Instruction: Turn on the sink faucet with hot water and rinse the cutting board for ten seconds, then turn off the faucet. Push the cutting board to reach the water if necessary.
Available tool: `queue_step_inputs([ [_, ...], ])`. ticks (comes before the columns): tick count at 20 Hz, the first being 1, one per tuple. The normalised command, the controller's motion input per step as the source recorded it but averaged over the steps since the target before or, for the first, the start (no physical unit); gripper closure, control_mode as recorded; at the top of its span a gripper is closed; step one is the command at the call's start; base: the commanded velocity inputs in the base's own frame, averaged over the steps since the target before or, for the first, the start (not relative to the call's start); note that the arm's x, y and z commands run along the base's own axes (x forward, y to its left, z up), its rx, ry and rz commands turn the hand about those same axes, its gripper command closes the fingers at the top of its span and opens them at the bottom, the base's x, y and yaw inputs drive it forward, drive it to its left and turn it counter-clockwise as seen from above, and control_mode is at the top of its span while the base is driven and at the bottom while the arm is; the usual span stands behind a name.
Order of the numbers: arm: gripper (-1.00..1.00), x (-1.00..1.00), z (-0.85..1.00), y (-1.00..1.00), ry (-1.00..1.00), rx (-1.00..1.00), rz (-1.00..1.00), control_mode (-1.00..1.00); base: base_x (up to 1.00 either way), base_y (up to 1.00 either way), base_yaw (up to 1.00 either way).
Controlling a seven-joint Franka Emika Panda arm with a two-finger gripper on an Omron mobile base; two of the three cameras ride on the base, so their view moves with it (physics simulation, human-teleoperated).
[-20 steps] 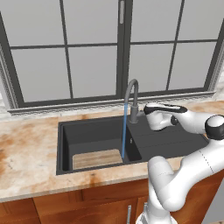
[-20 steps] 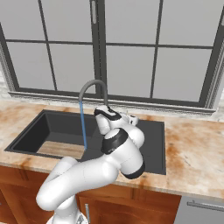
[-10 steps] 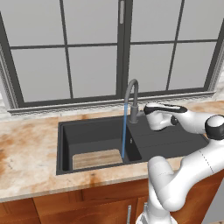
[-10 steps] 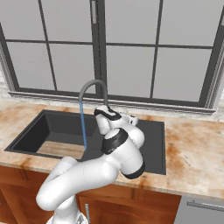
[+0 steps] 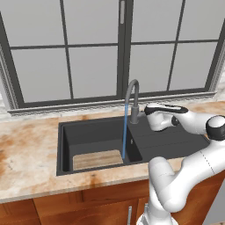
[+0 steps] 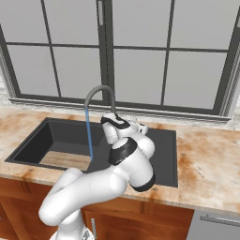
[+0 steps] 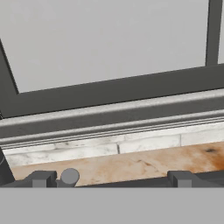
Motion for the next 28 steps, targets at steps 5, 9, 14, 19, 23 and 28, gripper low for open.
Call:
queue_step_inputs([
  [5,-1.00,0.00,0.00,0.00,0.00,0.00,0.00,-1.00,0.00,0.00,0.00],
  [9,-1.00,0.00,0.00,0.00,0.00,0.00,0.00,-1.00,0.00,0.00,0.00],
  [14,-1.00,0.00,0.00,0.00,0.00,0.00,0.00,-1.00,0.00,0.00,0.00],
  [19,-1.00,0.00,0.00,0.00,0.00,0.00,0.00,-1.00,0.00,0.00,0.00],
  [23,-1.00,0.00,0.00,0.00,0.00,0.00,0.00,-1.00,0.00,0.00,0.00],
  [28,-1.00,0.00,0.00,0.00,0.00,0.00,0.00,-1.00,0.00,0.00,0.00],
])
